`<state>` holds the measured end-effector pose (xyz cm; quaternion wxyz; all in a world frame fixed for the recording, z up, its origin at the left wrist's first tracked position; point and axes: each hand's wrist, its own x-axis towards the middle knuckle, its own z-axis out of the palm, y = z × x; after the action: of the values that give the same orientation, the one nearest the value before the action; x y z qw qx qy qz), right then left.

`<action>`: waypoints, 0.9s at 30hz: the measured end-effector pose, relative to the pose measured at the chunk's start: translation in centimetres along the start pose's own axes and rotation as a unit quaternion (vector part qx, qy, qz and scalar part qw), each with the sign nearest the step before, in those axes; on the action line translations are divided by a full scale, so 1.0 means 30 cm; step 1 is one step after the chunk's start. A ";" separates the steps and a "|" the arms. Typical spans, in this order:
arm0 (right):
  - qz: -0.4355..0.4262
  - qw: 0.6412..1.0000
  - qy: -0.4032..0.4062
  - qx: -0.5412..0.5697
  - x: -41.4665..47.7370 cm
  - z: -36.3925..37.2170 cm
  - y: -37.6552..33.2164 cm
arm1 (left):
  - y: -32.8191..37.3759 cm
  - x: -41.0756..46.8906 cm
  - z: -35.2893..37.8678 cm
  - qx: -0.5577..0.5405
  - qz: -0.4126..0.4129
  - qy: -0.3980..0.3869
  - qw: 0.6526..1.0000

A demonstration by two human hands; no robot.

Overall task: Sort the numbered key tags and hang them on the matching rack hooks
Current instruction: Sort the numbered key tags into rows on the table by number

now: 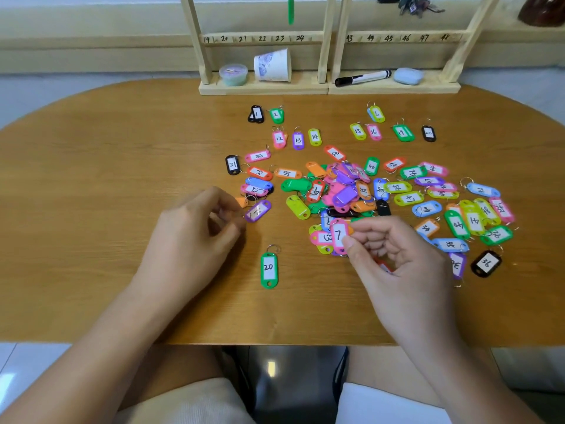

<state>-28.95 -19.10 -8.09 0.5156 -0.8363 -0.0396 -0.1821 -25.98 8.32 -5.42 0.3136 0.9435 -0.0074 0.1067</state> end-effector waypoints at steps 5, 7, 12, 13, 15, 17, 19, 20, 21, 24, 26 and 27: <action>0.002 1.000 -0.001 -0.003 -0.001 -0.003 -0.007 | 0.038 -0.069 0.010 0.011 0.033 -0.078 0.996; 0.000 1.000 0.001 -0.005 -0.002 -0.002 -0.011 | 0.052 -0.079 0.017 0.019 0.049 -0.099 0.994; 0.004 1.000 0.005 0.002 -0.001 0.001 -0.010 | 0.090 -0.078 0.033 0.029 0.041 -0.131 0.990; 0.002 1.000 0.007 0.002 -0.001 0.000 -0.009 | 0.096 -0.074 0.033 0.025 0.037 -0.137 0.990; 0.002 1.000 0.006 0.007 -0.001 -0.002 -0.011 | 0.106 -0.063 0.028 0.018 0.022 -0.152 0.988; 0.008 1.000 0.005 0.019 -0.002 -0.002 -0.016 | 0.112 -0.050 0.020 0.003 -0.004 -0.175 0.985; 0.020 0.999 0.004 0.040 0.002 -0.002 -0.018 | 0.117 -0.034 0.017 -0.008 -0.017 -0.204 0.979; 0.028 0.998 0.004 0.058 0.007 -0.003 -0.021 | 0.119 -0.026 0.017 -0.009 -0.015 -0.217 0.976; 0.036 0.996 0.003 0.077 0.015 -0.006 -0.025 | 0.122 -0.016 0.017 -0.009 -0.012 -0.228 0.974; 0.042 0.994 -0.007 0.099 0.062 -0.032 -0.047 | 0.135 0.020 0.020 -0.026 0.000 -0.252 0.967; 0.039 0.994 -0.016 0.096 0.114 -0.055 -0.057 | 0.151 0.053 0.024 -0.044 0.007 -0.253 0.966; 0.039 0.994 -0.019 0.098 0.147 -0.066 -0.058 | 0.160 0.071 0.026 -0.054 0.011 -0.246 0.968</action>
<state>-25.81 -20.58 -4.30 0.6009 -0.7860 -0.0343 -0.1412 -24.11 4.11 -2.76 0.3517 0.9222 -0.1003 -0.1258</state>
